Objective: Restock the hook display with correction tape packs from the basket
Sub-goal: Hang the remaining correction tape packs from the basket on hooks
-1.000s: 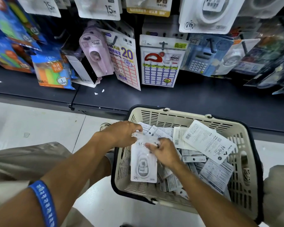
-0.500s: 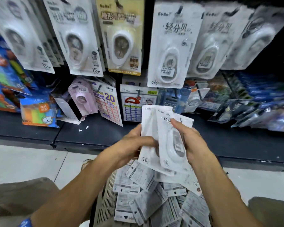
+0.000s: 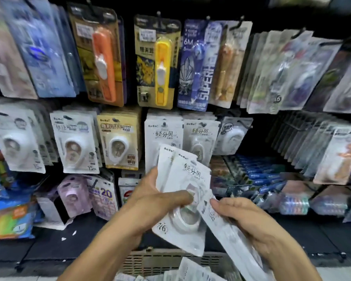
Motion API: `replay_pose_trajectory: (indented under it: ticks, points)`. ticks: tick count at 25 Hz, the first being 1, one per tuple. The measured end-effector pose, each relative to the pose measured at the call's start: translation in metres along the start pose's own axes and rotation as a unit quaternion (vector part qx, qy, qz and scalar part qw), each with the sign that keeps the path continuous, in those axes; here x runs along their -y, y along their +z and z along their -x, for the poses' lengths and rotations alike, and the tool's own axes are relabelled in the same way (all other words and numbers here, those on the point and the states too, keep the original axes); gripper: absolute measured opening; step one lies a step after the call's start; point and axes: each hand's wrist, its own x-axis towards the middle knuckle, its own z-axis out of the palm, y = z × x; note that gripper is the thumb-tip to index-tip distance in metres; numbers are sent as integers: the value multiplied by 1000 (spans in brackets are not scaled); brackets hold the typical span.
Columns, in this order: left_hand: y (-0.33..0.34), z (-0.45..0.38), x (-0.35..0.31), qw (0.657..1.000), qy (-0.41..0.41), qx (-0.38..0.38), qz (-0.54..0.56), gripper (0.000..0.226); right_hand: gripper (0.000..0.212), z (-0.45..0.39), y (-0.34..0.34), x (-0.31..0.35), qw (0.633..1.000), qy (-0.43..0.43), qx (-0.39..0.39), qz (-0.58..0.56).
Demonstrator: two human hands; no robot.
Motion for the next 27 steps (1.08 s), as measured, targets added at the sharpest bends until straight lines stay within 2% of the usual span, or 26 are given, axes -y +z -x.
replay_pose_trajectory:
  ticks: [3, 6, 8, 12, 17, 18, 20, 21, 22, 23, 24, 25, 27]
  points:
    - [-24, 7, -40, 996, 67, 20, -52, 64, 20, 8, -13, 40, 989, -109, -97, -6]
    - [-47, 3, -64, 992, 128, 8, -11, 75, 33, -4, -9, 82, 965, -210, -155, -14]
    - [-55, -2, -63, 989, 146, -4, 29, 78, 26, -26, 4, 101, 947, -248, -204, 28]
    - [-51, -12, -50, 987, 129, -16, 89, 71, 32, -67, 18, 117, 912, -227, -277, 202]
    - [-44, -21, -45, 985, 128, -24, 116, 72, 36, -70, 9, 114, 893, -212, -307, 252]
    - [-42, -22, -42, 985, 122, -24, 122, 74, 37, -70, 11, 109, 869, -214, -331, 298]
    - [-34, -24, -37, 984, 115, -29, 134, 76, 33, -62, 20, 100, 790, -259, -402, 384]
    - [-29, -25, -35, 983, 116, -39, 140, 75, 34, -56, 26, 98, 784, -299, -388, 382]
    - [-24, -27, -34, 981, 119, -52, 146, 74, 36, -49, 31, 97, 824, -330, -316, 336]
    - [-18, -27, -31, 978, 125, -64, 152, 73, 39, -41, 38, 96, 886, -333, -197, 254]
    - [-13, -26, -30, 976, 133, -71, 157, 70, 42, -31, 46, 94, 927, -316, -80, 184]
    - [-8, -26, -30, 973, 139, -71, 167, 66, 45, -23, 51, 90, 943, -302, -8, 142]
    - [-2, -25, -29, 969, 133, -64, 197, 49, 53, -18, 51, 82, 957, -278, 11, 76]
